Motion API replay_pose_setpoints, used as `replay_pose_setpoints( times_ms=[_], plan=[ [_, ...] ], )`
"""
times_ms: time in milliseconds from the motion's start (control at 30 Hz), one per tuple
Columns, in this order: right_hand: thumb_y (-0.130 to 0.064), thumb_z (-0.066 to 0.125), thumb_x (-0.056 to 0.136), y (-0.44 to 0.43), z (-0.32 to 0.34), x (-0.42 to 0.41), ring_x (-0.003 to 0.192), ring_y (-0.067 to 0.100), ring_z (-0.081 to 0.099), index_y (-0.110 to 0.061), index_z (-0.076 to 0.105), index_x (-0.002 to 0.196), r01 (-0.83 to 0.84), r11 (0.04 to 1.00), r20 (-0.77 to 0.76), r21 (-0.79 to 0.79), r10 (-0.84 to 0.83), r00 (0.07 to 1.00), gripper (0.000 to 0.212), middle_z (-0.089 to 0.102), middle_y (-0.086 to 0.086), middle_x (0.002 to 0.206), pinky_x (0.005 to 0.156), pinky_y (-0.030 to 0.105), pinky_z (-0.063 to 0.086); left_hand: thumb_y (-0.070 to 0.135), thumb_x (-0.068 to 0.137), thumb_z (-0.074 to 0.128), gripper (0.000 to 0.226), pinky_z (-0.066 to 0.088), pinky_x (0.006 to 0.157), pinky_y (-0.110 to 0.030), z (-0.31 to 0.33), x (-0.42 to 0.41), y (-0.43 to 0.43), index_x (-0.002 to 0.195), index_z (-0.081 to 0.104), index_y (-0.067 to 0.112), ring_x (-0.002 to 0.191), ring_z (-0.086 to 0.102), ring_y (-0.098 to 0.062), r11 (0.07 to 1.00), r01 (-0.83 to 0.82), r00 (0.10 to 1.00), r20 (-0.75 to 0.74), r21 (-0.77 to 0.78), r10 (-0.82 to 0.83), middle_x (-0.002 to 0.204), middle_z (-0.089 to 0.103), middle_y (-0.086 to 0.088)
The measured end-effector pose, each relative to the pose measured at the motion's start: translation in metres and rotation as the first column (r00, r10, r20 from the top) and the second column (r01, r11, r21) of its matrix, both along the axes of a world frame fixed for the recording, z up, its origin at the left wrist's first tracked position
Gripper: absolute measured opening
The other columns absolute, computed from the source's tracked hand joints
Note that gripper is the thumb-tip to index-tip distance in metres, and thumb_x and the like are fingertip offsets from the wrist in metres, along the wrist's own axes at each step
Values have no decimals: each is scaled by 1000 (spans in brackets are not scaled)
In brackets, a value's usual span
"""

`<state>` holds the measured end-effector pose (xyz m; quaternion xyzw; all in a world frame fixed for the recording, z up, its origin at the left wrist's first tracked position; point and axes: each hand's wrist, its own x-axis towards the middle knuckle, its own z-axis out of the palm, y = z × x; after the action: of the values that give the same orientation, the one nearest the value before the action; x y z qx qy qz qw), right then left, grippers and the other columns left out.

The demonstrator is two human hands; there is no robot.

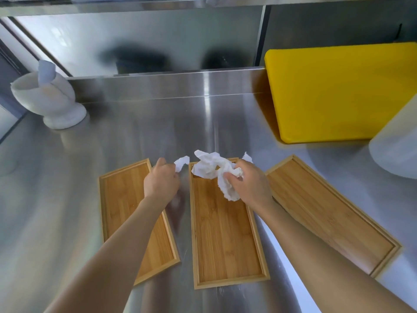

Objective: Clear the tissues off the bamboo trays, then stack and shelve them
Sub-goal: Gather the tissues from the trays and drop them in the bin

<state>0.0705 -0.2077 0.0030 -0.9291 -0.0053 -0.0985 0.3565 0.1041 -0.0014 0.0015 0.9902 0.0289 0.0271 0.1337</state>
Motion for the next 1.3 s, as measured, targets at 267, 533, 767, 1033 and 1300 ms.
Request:
replay_pose_setpoints(
  times_ms=[267, 533, 767, 1033, 1300],
  plan=[
    [1, 52, 79, -19, 15, 7, 79, 13, 47, -17, 39, 89, 220, 953, -28, 210, -219, 975, 24, 43, 1, 95, 55, 13, 35, -2, 80, 38, 14, 23, 43, -29, 17, 5, -13, 78, 37, 11, 50, 36, -15, 975, -17, 993, 110, -221, 42, 62, 44, 0],
    [-11, 42, 83, -44, 10, 23, 75, 21, 54, -12, 51, 101, 355, 911, -212, 209, -312, 926, 20, 55, 6, 87, 48, 24, 34, 30, 87, 42, 18, 22, 45, -25, 18, 16, -35, 97, 40, 16, 48, 41, -12, 977, -8, 999, 42, -211, 17, 56, 45, 6],
    [-59, 49, 77, -34, -5, 37, 95, 26, 58, -19, 39, 124, 226, 972, -344, -56, -232, 910, 63, 60, 8, 116, 65, 31, 42, 71, 78, 33, 66, 42, 59, -32, -5, 22, -49, 134, 22, 38, 84, 66, -32, 975, 193, 973, -152, 112, -175, 101, 70, -7],
    [-57, 45, 83, -24, -18, 36, 90, 26, 62, -17, 48, 117, 142, 945, -275, -294, -227, 934, 52, 66, 7, 105, 59, 29, 43, 54, 85, 38, 45, 37, 59, -31, -13, 9, -54, 127, 38, 39, 96, 61, -27, 847, 496, 868, -89, 189, -488, 119, 59, -1],
    [-30, 46, 90, -23, -14, 21, 82, 24, 61, -13, 57, 110, 161, 943, -212, -292, -228, 950, 28, 68, 9, 101, 46, 22, 29, 38, 91, 40, 33, 38, 58, -30, -19, -6, -60, 118, 51, 24, 89, 63, -27, 870, 457, 889, -49, 188, -456, 117, 60, -4]
  ],
)
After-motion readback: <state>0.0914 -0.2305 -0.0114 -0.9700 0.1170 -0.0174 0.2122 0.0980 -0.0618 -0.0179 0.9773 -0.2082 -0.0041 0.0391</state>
